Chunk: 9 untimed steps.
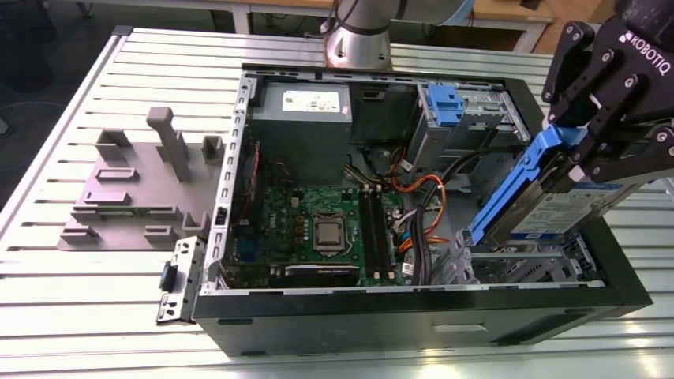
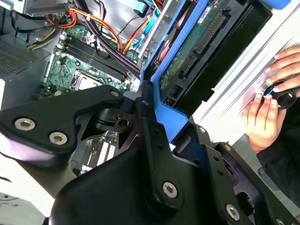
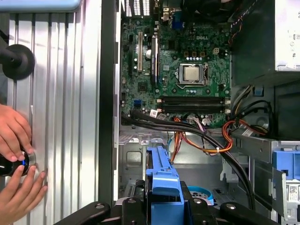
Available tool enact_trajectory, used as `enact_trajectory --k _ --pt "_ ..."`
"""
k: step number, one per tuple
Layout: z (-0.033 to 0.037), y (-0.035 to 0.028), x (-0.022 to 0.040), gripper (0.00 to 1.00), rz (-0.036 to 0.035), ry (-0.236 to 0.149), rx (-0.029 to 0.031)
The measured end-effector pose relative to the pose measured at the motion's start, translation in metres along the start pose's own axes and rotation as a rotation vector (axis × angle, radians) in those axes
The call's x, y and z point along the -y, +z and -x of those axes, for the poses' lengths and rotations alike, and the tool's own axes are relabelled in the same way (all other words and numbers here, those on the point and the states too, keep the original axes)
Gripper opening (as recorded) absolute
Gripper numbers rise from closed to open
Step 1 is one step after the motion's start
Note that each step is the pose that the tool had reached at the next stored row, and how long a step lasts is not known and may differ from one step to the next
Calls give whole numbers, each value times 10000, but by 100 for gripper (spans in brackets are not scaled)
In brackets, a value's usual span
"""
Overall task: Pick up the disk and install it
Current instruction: 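Insert the disk into the insertion slot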
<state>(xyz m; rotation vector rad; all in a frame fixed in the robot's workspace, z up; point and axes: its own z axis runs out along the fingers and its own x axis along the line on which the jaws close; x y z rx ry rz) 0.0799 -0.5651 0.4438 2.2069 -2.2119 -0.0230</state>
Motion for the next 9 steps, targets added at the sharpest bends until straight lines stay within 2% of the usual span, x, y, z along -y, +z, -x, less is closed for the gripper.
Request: enact_trajectory --k 9 --pt "0 51 5 37 0 -2 1"
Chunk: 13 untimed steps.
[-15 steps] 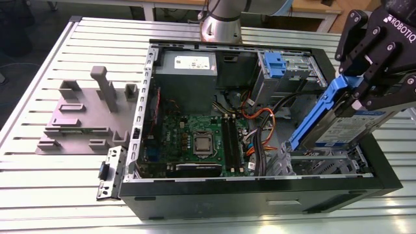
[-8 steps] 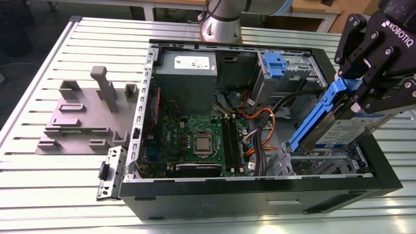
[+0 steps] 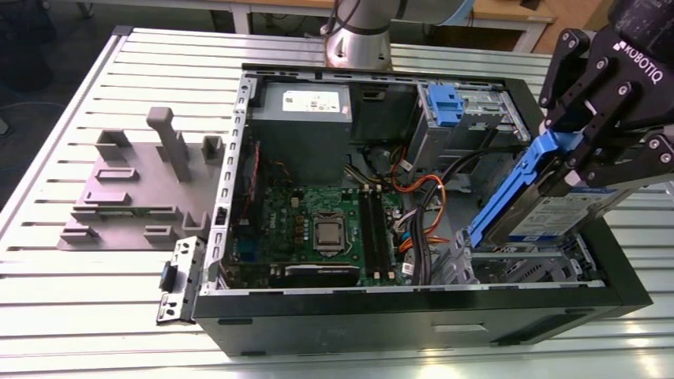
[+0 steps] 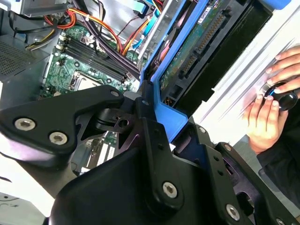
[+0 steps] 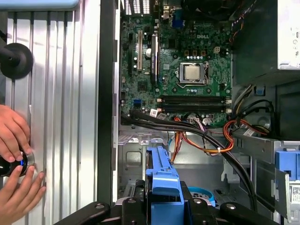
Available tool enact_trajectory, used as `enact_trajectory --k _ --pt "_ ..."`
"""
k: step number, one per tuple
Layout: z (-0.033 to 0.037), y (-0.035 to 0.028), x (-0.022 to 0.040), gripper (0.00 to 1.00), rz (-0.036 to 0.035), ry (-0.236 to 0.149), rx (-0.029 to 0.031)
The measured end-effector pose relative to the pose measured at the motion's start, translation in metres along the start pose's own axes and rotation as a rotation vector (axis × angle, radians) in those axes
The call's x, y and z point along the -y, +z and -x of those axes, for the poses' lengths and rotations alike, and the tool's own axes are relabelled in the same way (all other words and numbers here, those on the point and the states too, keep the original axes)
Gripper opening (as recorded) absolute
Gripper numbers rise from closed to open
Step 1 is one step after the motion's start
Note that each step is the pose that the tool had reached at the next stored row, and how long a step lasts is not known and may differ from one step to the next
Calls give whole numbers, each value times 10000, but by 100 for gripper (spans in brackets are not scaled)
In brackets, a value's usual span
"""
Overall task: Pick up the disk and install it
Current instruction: 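Insert the disk into the insertion slot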
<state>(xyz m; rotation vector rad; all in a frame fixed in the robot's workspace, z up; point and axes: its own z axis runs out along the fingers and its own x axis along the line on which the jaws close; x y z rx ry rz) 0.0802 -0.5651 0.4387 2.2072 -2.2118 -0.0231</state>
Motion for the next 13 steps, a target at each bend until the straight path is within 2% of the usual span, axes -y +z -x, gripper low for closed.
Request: enact_trajectory --k 13 --pt "0 49 1 37 1 0 4"
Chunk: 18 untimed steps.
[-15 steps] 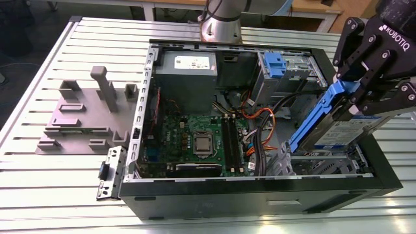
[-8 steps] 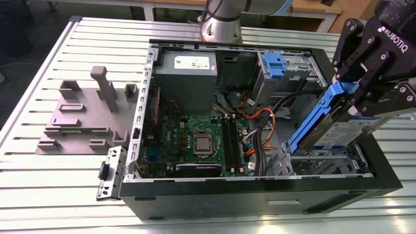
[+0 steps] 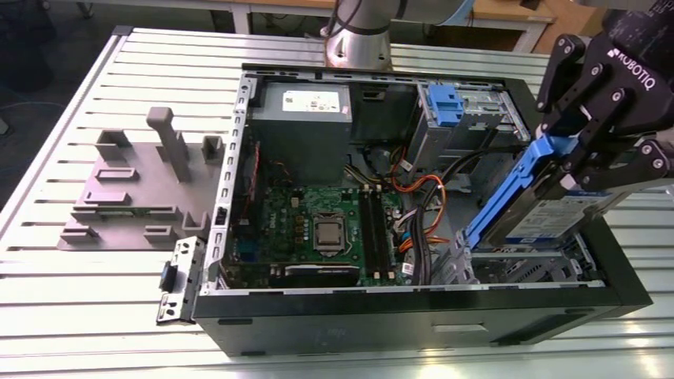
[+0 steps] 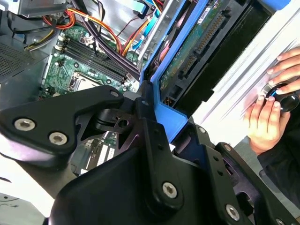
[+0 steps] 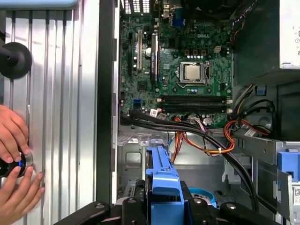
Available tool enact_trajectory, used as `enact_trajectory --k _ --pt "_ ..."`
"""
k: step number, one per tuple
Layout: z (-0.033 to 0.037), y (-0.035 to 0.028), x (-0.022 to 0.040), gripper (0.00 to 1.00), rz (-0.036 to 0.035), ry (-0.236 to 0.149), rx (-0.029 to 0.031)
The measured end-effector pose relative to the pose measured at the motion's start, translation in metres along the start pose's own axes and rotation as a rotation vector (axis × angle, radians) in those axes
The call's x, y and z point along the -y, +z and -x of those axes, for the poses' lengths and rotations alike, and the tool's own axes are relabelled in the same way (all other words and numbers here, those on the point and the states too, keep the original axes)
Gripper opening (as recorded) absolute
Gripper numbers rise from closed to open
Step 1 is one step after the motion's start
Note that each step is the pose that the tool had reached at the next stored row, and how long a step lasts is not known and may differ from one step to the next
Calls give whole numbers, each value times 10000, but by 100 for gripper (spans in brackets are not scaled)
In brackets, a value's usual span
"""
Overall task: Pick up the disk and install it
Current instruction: 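Insert the disk into the insertion slot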
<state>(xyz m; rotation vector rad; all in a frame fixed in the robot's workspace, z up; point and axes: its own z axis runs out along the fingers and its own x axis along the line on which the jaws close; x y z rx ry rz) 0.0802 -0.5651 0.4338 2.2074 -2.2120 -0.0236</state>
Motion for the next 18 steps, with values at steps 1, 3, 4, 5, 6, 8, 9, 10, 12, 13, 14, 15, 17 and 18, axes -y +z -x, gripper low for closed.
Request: enact_trajectory --k 1,3,4,5,6,8,9,10,12,13,14,15,17,18 --pt "0 5 0 37 0 0 0" --pt "0 14 0 37 0 0 -1" --pt "0 18 0 37 0 0 -1" --pt "0 22 1 37 0 0 -1" --pt "0 26 1 37 0 0 -1" --pt "0 34 1 37 0 0 -1" --pt "0 38 1 37 0 0 -1" --pt "0 42 1 37 0 0 -1" --pt "0 50 1 37 0 0 -1" --pt "-1 54 1 37 0 0 0" --pt "-1 56 1 37 -1 0 -2" --pt "-1 56 2 37 -3 0 -2" --pt "-1 58 -1 37 -16 -1 0" --pt "-1 59 -2 37 -20 -1 0"
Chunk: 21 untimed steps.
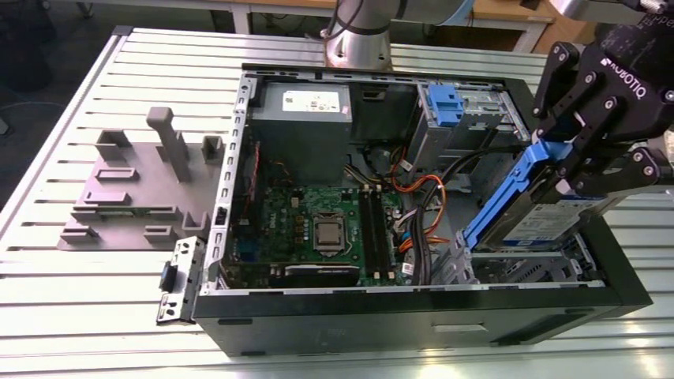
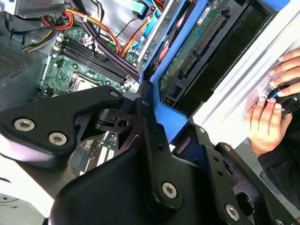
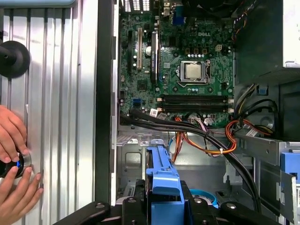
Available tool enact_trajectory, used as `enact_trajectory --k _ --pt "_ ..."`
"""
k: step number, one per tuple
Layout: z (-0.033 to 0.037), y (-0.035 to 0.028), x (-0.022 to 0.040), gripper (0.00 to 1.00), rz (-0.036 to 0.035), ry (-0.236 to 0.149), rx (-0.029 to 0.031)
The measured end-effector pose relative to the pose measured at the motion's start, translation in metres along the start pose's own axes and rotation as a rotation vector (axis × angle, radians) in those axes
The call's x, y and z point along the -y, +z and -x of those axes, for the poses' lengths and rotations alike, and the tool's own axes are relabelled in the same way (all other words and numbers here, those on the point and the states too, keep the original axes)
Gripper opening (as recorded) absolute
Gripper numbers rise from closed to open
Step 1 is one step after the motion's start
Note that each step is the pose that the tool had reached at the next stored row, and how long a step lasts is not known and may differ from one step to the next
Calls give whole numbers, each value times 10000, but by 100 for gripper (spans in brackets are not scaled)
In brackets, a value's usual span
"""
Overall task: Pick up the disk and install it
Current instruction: 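Insert the disk into the insertion slot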
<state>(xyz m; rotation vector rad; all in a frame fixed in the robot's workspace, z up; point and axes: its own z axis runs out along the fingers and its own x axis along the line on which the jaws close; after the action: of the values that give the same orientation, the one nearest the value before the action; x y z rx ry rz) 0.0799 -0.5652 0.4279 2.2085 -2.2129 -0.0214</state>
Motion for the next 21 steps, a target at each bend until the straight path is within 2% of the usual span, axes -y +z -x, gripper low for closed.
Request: enact_trajectory --k 9,21 --pt "-8 39 -1 37 -4 2 -1" --pt "-20 121 1 37 -4 1 0"
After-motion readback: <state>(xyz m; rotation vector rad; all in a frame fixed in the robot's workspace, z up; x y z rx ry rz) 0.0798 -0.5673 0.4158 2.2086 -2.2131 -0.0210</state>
